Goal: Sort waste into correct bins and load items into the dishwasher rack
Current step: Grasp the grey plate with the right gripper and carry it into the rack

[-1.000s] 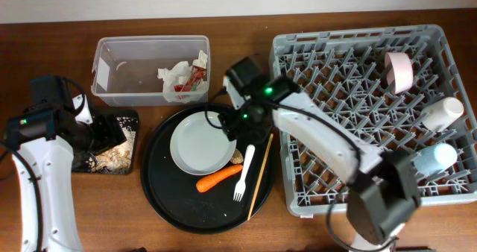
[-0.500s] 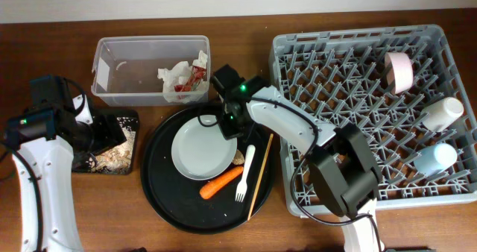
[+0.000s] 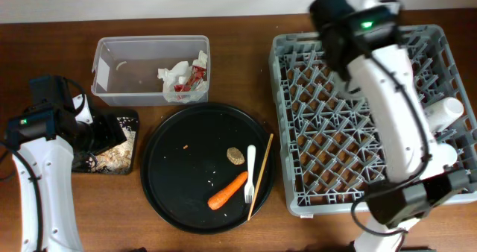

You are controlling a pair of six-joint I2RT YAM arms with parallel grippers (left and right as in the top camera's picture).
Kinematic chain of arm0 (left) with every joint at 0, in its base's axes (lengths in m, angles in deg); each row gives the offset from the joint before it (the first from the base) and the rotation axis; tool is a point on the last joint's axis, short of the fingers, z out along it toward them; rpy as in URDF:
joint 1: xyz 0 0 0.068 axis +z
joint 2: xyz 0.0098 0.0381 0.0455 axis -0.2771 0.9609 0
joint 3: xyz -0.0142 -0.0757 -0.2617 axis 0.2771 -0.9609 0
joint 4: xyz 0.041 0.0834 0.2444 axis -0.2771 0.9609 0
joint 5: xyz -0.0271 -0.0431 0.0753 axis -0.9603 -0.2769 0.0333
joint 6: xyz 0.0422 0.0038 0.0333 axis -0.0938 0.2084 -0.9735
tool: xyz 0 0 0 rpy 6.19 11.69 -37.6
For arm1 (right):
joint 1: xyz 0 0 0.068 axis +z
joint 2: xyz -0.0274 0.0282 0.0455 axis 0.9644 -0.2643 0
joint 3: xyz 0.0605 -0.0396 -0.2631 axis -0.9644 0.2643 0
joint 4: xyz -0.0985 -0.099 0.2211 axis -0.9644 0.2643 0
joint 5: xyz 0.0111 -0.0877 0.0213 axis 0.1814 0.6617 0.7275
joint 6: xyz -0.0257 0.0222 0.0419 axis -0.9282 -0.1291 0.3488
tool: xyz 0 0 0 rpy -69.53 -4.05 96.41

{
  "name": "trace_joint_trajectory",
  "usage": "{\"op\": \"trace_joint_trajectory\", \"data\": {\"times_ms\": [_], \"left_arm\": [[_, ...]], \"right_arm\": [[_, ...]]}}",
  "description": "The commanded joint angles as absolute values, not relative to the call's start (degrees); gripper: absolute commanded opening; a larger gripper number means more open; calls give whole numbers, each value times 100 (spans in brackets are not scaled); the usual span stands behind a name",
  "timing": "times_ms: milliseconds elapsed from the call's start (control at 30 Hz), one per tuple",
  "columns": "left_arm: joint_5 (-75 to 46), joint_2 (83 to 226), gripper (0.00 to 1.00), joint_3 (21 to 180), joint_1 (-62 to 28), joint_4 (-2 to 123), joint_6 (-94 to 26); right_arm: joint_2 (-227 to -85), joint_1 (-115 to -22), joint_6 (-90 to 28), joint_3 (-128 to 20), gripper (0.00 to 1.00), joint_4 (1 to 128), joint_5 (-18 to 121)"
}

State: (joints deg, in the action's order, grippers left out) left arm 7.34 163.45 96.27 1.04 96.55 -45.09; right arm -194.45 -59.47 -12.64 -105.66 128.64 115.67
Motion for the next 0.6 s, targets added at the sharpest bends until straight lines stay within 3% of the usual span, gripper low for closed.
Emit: {"op": "trace_joint_trajectory", "data": {"times_ms": [0,67,300,567], "left_arm": [[668,16321,80,9656,124,9653,-4596],[666,16321,80,9656,124,9655,-4594],[646,16321,80,9656,124,9629,-4577],[646,16321,81,9656,124,9613,-4574]], "right_arm": [[-19353,-6627,-18,-10478,4,12825,12572],[-19379,-6957,-128,-10474,4,12422,12616],[-19593,-6937,-2735,-9353,4,10110,11899],[-19615,-6445,-3135,-7829,4,9089,11790]]}}
